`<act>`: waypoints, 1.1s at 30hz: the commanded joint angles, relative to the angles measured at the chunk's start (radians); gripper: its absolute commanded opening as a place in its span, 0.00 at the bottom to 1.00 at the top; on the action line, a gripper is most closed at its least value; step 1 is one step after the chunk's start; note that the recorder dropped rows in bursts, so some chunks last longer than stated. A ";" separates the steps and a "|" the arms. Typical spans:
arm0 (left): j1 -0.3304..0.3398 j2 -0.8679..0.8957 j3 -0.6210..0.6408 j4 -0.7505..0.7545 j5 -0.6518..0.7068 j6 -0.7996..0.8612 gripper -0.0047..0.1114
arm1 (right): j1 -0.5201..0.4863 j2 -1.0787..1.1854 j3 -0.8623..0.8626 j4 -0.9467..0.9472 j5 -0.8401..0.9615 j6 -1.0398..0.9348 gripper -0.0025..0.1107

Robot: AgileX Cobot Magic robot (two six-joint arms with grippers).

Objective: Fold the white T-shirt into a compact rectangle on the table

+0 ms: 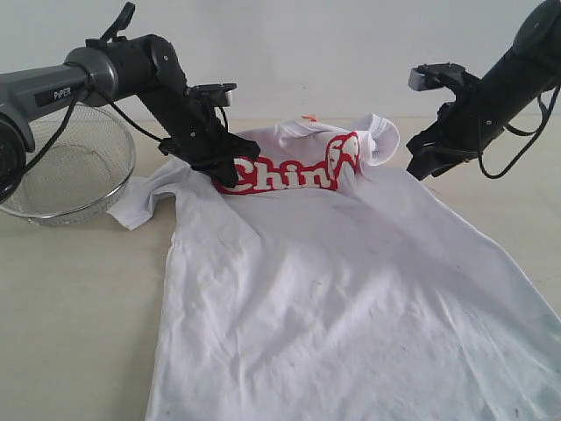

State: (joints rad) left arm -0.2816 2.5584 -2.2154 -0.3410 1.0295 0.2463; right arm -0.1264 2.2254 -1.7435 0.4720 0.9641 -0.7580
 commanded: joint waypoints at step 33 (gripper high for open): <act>0.003 -0.010 -0.001 -0.018 -0.009 0.008 0.08 | 0.017 0.075 -0.002 -0.050 -0.378 0.272 0.02</act>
State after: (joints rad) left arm -0.2816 2.5584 -2.2154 -0.3535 1.0253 0.2483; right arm -0.0806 2.3007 -1.7435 0.4364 0.6274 -0.5153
